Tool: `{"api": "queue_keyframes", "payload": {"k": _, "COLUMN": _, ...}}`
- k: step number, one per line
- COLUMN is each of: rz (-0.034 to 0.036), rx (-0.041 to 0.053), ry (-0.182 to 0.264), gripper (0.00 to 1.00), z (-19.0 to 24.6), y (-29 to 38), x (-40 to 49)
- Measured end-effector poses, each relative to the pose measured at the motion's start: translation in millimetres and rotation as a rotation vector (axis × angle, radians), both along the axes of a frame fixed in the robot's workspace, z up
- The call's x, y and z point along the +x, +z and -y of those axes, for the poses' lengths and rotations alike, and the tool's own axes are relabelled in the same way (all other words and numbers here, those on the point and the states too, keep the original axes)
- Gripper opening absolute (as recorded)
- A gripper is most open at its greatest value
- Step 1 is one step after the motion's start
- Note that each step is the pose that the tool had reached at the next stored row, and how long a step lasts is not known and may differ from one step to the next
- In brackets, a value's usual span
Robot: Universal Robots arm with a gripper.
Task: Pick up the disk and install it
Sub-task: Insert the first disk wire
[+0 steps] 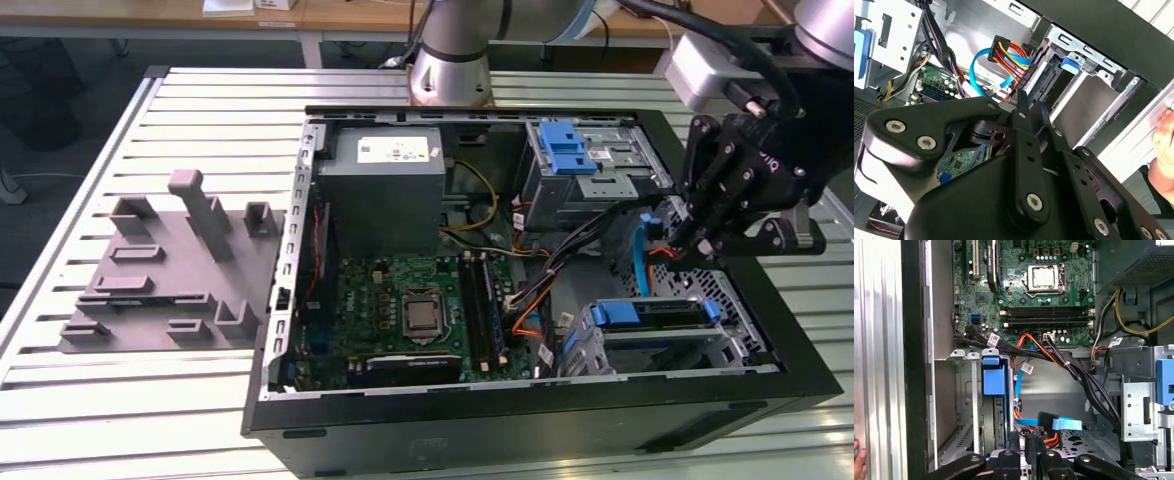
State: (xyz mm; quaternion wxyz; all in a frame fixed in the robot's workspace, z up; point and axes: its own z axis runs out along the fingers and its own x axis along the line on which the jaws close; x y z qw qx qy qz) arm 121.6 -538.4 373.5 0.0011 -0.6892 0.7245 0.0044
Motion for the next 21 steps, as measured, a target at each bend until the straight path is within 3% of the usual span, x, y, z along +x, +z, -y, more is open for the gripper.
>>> {"api": "queue_keyframes", "payload": {"k": 12, "rz": 0.0, "rx": -0.0001, "ry": 0.0, "gripper": 0.24, "z": -4.7, "y": -7.7, "x": 1.7}}
{"api": "queue_keyframes", "payload": {"k": 21, "rz": 0.0, "rx": -0.0006, "ry": 0.0, "gripper": 0.24, "z": -5.3, "y": -13.1, "x": 2.7}}
